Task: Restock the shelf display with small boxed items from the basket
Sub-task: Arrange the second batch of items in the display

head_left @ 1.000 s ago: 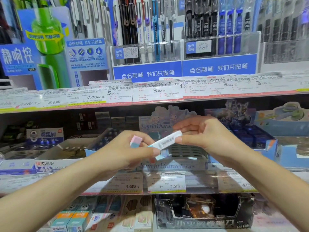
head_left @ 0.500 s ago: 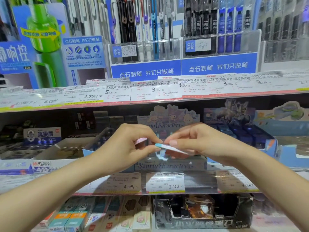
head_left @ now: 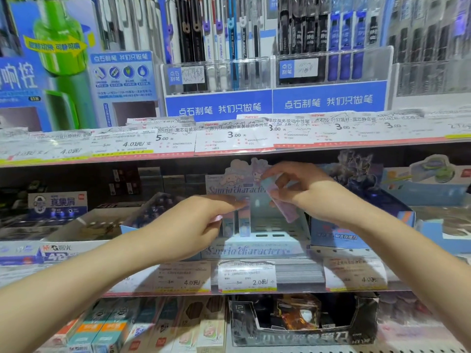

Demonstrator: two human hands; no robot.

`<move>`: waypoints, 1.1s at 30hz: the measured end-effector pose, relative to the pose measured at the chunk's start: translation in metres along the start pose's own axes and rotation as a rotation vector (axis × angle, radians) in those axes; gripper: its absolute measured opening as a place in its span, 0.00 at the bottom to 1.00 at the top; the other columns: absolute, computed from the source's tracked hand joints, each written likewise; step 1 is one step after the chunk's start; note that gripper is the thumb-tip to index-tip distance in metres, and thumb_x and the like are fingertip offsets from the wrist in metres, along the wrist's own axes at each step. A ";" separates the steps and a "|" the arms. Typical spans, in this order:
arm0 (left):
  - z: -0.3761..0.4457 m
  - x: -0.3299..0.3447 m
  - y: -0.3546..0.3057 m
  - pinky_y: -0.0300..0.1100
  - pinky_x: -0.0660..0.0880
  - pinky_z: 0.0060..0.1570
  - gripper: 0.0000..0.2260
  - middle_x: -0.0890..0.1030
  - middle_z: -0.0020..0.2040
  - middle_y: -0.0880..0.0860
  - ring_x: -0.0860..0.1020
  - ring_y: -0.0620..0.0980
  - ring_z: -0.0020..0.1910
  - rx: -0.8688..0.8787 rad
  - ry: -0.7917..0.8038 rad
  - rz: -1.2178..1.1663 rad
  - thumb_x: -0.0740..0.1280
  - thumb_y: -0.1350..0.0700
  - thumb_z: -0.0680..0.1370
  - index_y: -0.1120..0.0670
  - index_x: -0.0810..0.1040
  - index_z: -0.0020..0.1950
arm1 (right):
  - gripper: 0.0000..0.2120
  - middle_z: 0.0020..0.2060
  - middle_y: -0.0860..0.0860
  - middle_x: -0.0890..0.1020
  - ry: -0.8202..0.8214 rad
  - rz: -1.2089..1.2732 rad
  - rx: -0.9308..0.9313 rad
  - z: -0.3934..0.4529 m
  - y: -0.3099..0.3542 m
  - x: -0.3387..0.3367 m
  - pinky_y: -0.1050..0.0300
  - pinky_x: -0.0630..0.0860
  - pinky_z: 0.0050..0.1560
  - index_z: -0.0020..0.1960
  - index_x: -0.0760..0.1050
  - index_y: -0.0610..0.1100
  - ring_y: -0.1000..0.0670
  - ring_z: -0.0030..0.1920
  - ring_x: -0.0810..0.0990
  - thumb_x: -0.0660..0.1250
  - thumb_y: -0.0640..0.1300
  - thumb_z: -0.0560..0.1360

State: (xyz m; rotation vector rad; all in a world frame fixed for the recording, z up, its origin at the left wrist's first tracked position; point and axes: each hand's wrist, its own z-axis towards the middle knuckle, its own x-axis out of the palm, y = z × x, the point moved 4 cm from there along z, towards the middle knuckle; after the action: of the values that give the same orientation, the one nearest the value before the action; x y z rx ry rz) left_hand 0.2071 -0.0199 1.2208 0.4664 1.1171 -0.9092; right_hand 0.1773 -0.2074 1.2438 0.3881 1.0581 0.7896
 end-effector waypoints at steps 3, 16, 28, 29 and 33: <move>0.000 0.004 0.000 0.21 0.68 0.45 0.26 0.74 0.68 0.44 0.76 0.40 0.54 -0.012 0.037 0.027 0.59 0.63 0.75 0.42 0.67 0.71 | 0.10 0.36 0.50 0.74 -0.118 -0.001 -0.042 0.010 -0.002 0.004 0.60 0.71 0.41 0.48 0.73 0.50 0.43 0.41 0.77 0.67 0.36 0.72; 0.002 -0.002 -0.004 0.30 0.64 0.27 0.26 0.83 0.42 0.45 0.69 0.43 0.25 -0.052 0.090 0.019 0.58 0.65 0.74 0.42 0.71 0.68 | 0.08 0.39 0.48 0.74 -0.137 -0.134 -0.040 0.021 -0.014 0.034 0.70 0.71 0.39 0.47 0.72 0.43 0.51 0.39 0.74 0.61 0.32 0.74; 0.002 -0.009 -0.010 0.28 0.62 0.23 0.26 0.71 0.22 0.45 0.69 0.42 0.24 -0.072 0.096 -0.017 0.58 0.66 0.74 0.43 0.72 0.67 | 0.09 0.43 0.44 0.78 -0.142 -0.122 0.007 0.024 -0.018 0.032 0.54 0.75 0.54 0.50 0.75 0.40 0.43 0.48 0.79 0.63 0.31 0.73; 0.002 -0.009 -0.010 0.29 0.62 0.23 0.27 0.71 0.22 0.46 0.69 0.42 0.23 -0.068 0.095 -0.009 0.58 0.66 0.74 0.43 0.72 0.68 | 0.09 0.42 0.45 0.77 -0.136 -0.117 0.014 0.025 -0.019 0.033 0.55 0.74 0.54 0.49 0.74 0.41 0.44 0.47 0.78 0.62 0.31 0.73; 0.005 -0.008 -0.009 0.28 0.62 0.23 0.26 0.78 0.37 0.45 0.69 0.40 0.22 -0.067 0.094 -0.005 0.57 0.66 0.75 0.44 0.71 0.68 | 0.09 0.42 0.47 0.76 -0.101 -0.135 0.040 0.024 -0.025 0.038 0.58 0.73 0.54 0.49 0.74 0.43 0.48 0.45 0.76 0.61 0.31 0.74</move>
State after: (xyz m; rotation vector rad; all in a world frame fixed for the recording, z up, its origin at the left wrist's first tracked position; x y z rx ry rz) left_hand 0.2019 -0.0253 1.2313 0.4553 1.2306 -0.8583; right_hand 0.2180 -0.1945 1.2157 0.3827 0.9960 0.6226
